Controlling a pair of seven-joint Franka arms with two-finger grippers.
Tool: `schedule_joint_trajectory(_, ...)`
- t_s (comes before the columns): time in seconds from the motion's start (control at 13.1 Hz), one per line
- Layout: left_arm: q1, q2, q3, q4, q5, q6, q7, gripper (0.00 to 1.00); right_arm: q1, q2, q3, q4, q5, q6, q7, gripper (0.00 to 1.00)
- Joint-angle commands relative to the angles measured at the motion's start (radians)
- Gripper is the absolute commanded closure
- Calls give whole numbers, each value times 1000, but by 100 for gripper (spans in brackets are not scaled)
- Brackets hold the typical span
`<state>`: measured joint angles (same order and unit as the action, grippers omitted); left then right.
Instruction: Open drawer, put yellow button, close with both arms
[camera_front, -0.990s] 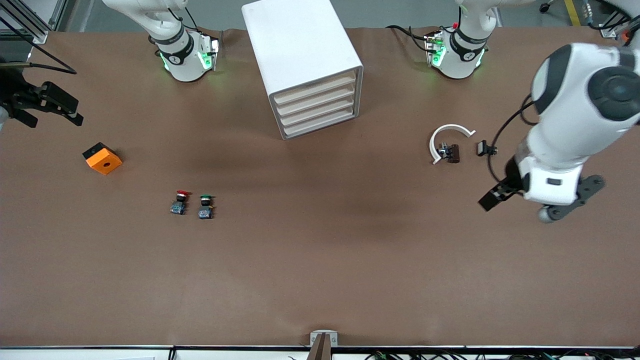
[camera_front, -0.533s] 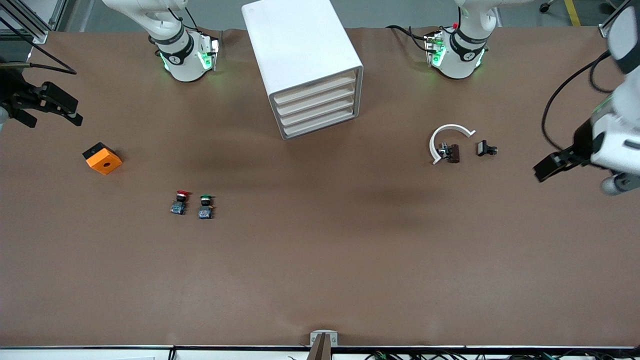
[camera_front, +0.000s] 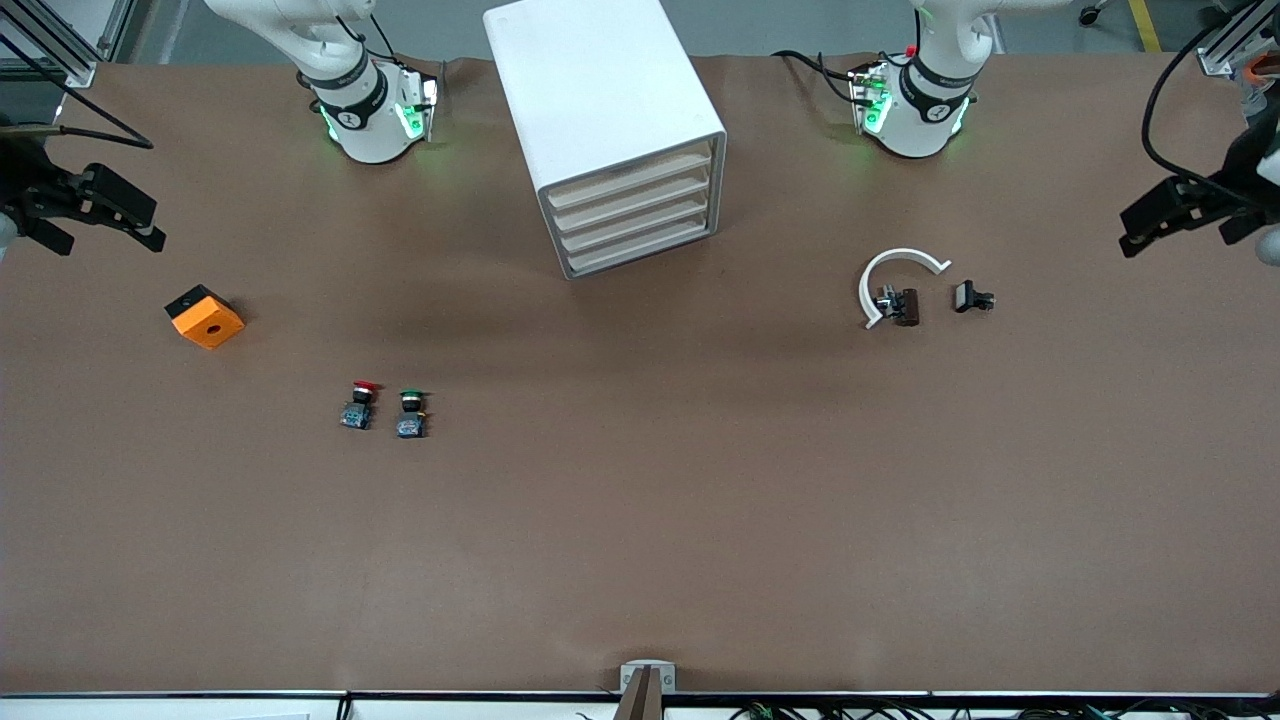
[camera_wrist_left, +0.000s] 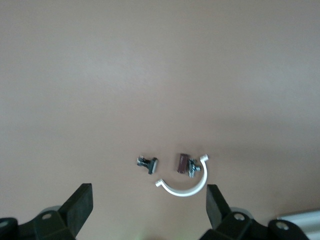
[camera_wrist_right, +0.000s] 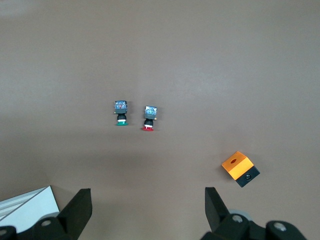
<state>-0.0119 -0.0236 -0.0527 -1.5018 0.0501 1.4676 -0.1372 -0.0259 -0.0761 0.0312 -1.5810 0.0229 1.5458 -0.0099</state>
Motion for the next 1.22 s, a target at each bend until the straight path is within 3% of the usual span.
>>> schedule_joint_trajectory(0.0,-6,-67,7,-75,-38,-3,27,0,7,2,-1,15,-14,-12,-4,0)
schedule_joint_trajectory(0.46,-8,-71,-67,-101,-30,-3,-13,0,7,2,-1,15,-14,-10,-4,0)
schedule_joint_trajectory(1.14,29,-62,-56,-86,-30,2,7,0,7,2,-1,15,-14,-10,-4,0)
